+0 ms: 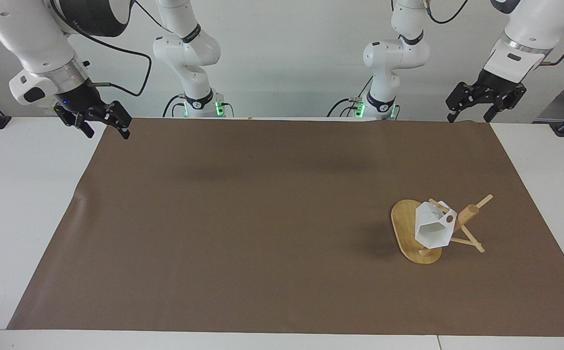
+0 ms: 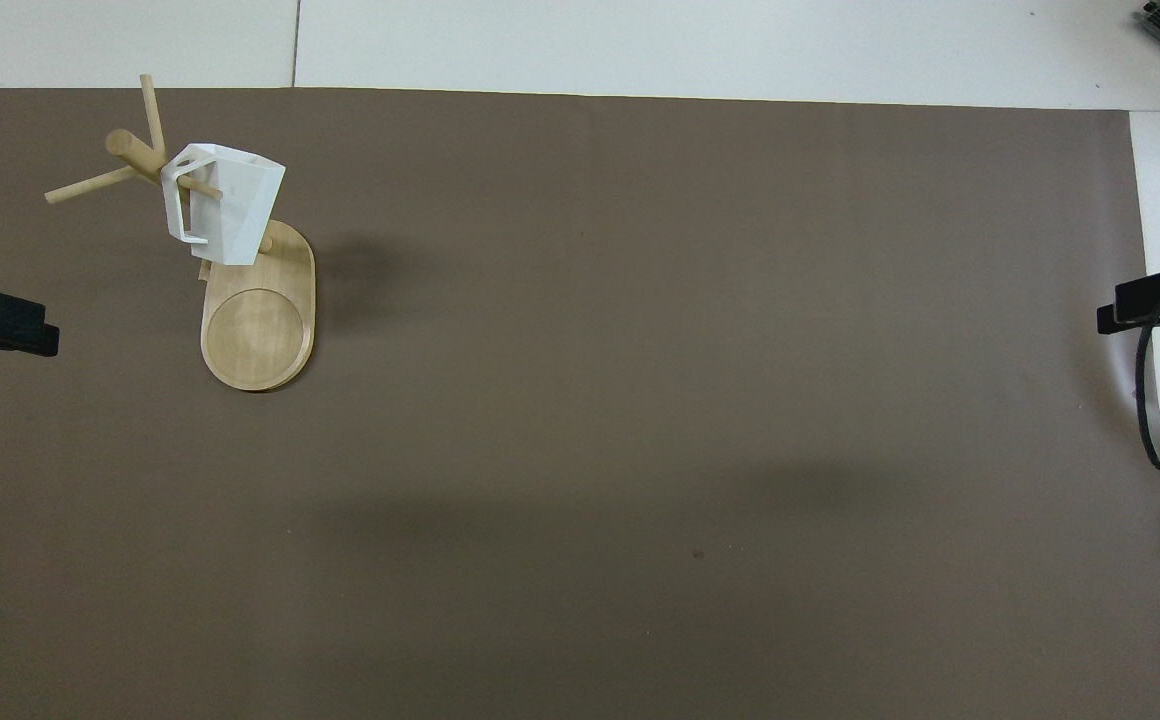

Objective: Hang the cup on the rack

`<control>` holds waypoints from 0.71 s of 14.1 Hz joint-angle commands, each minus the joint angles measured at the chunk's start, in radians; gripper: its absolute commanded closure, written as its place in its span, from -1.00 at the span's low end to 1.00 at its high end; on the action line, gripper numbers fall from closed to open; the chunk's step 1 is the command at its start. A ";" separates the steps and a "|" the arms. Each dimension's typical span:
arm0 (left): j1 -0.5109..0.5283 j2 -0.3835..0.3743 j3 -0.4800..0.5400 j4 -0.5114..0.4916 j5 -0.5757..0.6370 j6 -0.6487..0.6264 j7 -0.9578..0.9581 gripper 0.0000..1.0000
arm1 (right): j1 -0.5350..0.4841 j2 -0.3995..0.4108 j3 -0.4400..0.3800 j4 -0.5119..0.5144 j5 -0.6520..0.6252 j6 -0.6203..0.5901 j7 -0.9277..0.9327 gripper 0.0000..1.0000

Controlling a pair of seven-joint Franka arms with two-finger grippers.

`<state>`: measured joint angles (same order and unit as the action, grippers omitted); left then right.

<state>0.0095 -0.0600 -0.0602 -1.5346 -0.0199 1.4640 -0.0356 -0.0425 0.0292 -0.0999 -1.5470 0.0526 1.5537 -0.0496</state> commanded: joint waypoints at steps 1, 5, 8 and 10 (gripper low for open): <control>-0.005 0.000 0.007 0.019 0.018 -0.037 0.019 -1.00 | -0.002 -0.008 0.005 -0.015 -0.019 0.008 -0.013 -1.00; -0.023 -0.004 0.017 0.018 0.023 -0.039 0.034 -1.00 | -0.002 -0.008 0.005 -0.015 -0.019 0.008 -0.013 -1.00; -0.086 -0.006 0.095 0.016 0.023 -0.044 0.042 -1.00 | -0.004 -0.008 0.005 -0.015 -0.019 0.008 -0.013 -1.00; -0.083 -0.004 0.094 0.016 0.023 -0.039 0.045 -1.00 | -0.002 -0.008 0.005 -0.015 -0.019 0.008 -0.013 -1.00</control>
<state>-0.0494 -0.0646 0.0128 -1.5345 -0.0196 1.4468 -0.0068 -0.0425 0.0292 -0.0999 -1.5470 0.0526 1.5537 -0.0496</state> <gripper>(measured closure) 0.000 0.000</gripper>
